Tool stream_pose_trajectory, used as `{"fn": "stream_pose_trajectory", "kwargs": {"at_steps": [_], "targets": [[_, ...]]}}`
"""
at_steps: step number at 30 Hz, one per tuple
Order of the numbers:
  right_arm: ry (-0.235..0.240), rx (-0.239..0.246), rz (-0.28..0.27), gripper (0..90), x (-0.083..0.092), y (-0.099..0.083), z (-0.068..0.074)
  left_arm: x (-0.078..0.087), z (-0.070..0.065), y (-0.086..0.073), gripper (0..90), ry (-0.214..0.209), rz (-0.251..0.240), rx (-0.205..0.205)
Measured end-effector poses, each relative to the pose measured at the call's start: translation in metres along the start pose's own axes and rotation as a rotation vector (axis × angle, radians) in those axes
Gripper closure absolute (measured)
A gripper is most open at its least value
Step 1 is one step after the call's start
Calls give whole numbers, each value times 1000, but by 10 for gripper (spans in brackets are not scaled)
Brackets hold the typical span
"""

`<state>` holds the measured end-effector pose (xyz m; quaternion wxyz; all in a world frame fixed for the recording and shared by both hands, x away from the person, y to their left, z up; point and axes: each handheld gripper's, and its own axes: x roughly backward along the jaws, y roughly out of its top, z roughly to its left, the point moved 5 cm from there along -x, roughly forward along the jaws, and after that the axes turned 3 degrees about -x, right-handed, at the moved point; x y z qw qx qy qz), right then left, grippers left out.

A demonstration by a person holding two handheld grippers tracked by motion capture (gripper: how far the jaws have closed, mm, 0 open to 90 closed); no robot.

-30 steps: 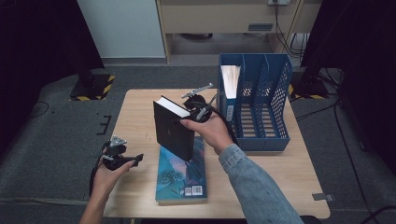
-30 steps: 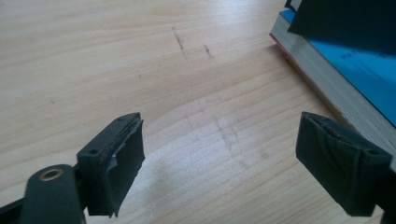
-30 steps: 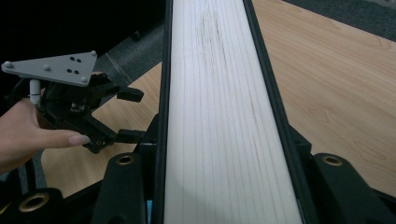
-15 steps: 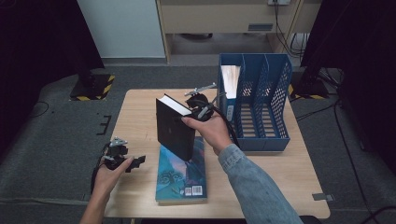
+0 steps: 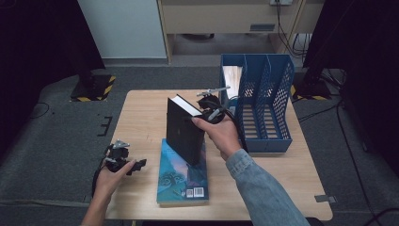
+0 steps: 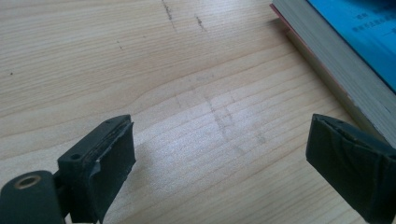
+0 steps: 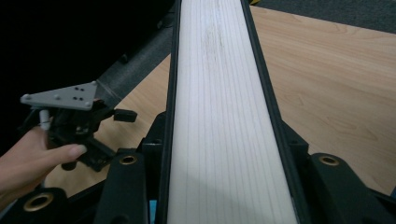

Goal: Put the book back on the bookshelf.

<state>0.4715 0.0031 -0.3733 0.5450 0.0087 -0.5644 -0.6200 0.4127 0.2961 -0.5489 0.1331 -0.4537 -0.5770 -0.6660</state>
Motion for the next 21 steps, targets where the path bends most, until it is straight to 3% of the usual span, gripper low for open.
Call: {"fn": "stream_pose_trajectory", "kwargs": {"at_steps": [10,21], "targets": [[48,-16,-30,517,43,-21,-1,0,1,-2,67,29,6,-14],[32,-12,-45,521,68,-37,-10,-3,1,-4,65,26,30,-26]]}}
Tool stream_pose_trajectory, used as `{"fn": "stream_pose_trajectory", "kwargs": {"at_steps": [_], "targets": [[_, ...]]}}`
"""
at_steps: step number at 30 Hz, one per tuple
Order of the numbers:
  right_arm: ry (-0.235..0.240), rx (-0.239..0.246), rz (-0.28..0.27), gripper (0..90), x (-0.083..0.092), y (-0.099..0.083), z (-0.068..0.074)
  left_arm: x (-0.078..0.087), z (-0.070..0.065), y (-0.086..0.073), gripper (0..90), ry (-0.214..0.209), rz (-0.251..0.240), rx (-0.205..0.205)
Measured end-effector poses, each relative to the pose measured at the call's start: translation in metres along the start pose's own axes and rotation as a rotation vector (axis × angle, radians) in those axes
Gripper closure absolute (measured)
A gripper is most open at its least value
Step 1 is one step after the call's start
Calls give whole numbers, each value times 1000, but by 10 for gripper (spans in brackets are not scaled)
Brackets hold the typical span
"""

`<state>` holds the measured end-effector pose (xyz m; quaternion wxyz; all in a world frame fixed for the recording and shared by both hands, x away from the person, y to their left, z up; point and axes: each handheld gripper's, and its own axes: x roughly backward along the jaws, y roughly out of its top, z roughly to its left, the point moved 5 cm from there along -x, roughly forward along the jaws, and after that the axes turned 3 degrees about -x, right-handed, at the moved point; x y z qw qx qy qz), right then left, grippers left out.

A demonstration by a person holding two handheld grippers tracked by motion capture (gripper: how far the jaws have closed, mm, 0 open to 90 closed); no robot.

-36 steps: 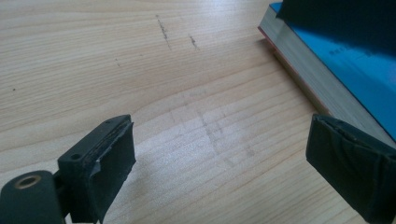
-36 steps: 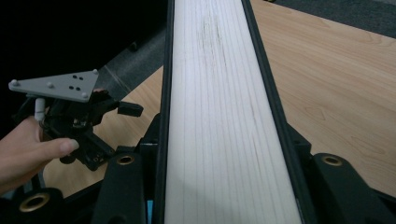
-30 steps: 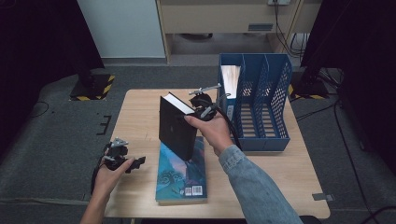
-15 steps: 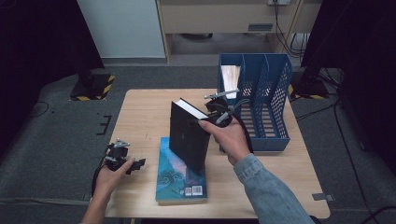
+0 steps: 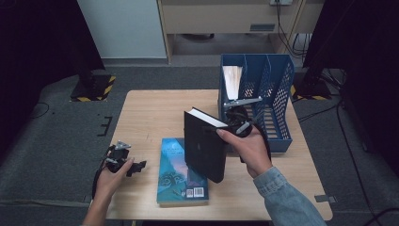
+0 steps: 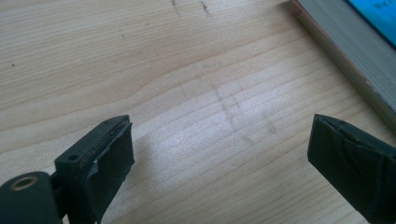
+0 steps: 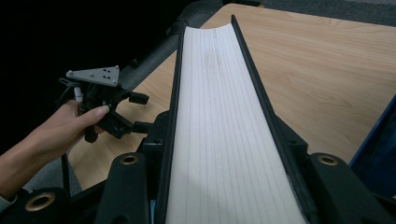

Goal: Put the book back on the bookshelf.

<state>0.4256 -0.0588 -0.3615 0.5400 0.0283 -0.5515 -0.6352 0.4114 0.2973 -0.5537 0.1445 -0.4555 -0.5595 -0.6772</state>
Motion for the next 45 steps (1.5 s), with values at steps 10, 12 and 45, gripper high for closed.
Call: {"fn": "stream_pose_trajectory", "kwargs": {"at_steps": [10,12,45], "targets": [[6,-30,-47,520,22,-2,-5,-5,0,-4,57,4,27,-1],[2,-35,-53,520,26,-4,-6,-5,0,-4,57,4,32,-4],[-82,-167,-156,520,116,-38,-46,-11,2,-10,0,55,10,-52]]}}
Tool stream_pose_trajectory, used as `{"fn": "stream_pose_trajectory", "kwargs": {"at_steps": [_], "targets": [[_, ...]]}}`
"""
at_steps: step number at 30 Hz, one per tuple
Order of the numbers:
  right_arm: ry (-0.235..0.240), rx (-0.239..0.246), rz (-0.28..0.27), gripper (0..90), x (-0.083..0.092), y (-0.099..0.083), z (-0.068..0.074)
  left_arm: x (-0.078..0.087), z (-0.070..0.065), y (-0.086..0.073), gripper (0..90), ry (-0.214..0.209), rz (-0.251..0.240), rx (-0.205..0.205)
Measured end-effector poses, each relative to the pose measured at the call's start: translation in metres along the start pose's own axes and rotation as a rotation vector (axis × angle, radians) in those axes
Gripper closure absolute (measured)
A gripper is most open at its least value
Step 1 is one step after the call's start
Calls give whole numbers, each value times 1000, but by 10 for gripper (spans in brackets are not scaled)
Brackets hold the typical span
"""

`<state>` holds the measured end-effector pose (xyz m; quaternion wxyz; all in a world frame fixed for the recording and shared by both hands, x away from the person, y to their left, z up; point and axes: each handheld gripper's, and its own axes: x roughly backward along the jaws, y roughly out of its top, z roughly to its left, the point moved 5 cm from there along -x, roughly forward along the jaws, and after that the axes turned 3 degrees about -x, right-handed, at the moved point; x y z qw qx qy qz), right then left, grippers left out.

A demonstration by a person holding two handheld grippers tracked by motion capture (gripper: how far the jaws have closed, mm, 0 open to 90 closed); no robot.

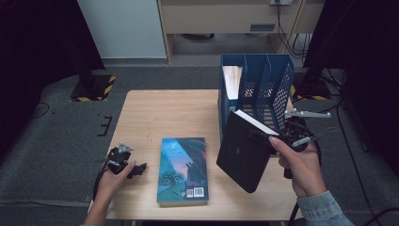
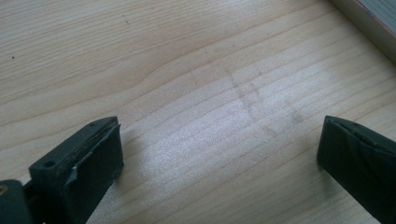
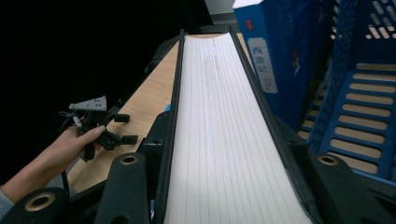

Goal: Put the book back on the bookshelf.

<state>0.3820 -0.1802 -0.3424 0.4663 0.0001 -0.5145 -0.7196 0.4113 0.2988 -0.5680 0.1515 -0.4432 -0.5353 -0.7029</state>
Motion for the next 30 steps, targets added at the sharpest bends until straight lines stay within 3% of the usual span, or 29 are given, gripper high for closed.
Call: {"fn": "stream_pose_trajectory", "kwargs": {"at_steps": [13,24,30], "targets": [[-53,-70,-67,518,29,7,-27,0,-1,-1,0,4,-9,0],[-85,-67,-101,519,40,43,-24,0,-3,-1,0,2,-5,-3],[-120,-104,-127,519,40,64,-38,0,-3,0,0,-4,-6,-7]]}}
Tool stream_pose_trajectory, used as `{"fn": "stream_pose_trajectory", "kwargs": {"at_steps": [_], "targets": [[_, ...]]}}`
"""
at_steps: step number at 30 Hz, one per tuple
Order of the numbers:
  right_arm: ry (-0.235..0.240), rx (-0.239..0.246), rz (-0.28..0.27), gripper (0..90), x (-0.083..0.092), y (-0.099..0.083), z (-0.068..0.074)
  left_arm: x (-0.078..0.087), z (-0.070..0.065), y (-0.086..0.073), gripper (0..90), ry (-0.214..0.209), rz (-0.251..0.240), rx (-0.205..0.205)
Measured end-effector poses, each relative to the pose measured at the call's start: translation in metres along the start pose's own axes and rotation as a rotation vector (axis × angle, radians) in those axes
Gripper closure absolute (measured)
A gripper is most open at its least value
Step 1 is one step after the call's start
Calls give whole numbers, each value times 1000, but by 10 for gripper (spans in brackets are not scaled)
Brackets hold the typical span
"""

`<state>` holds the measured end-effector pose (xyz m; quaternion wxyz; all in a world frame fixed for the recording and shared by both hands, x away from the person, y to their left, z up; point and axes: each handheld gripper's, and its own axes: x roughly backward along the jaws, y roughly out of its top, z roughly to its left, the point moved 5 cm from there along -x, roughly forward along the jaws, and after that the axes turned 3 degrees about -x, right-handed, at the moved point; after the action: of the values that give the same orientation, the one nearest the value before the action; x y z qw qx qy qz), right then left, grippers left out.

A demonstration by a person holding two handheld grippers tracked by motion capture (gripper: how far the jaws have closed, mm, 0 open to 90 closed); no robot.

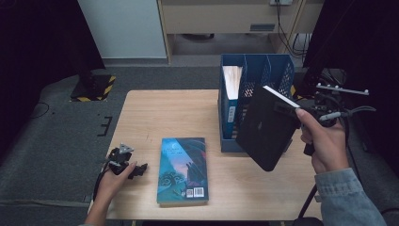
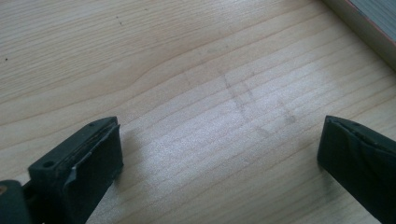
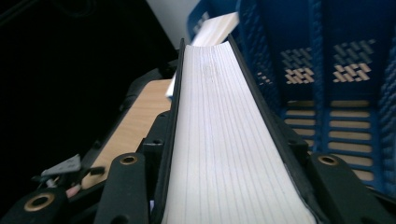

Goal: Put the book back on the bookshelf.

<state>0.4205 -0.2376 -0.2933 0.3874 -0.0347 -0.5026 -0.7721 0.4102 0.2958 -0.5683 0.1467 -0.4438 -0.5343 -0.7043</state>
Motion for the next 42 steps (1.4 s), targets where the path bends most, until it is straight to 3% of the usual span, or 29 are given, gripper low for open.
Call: {"fn": "stream_pose_trajectory", "kwargs": {"at_steps": [4,17,29,34,42], "targets": [[-56,-8,-20,518,-6,13,-12,0,0,0,0,0,-5,2],[-101,-67,-44,517,-20,27,-34,0,-1,0,0,-2,-9,-1],[-135,-51,-67,517,-19,45,-41,-2,-4,2,0,-1,-19,-1],[-177,-29,-101,518,-15,49,-46,-2,-4,2,0,-2,-20,-2],[-231,-28,-108,518,-8,51,-59,-2,-4,1,0,-3,-20,-6]]}}
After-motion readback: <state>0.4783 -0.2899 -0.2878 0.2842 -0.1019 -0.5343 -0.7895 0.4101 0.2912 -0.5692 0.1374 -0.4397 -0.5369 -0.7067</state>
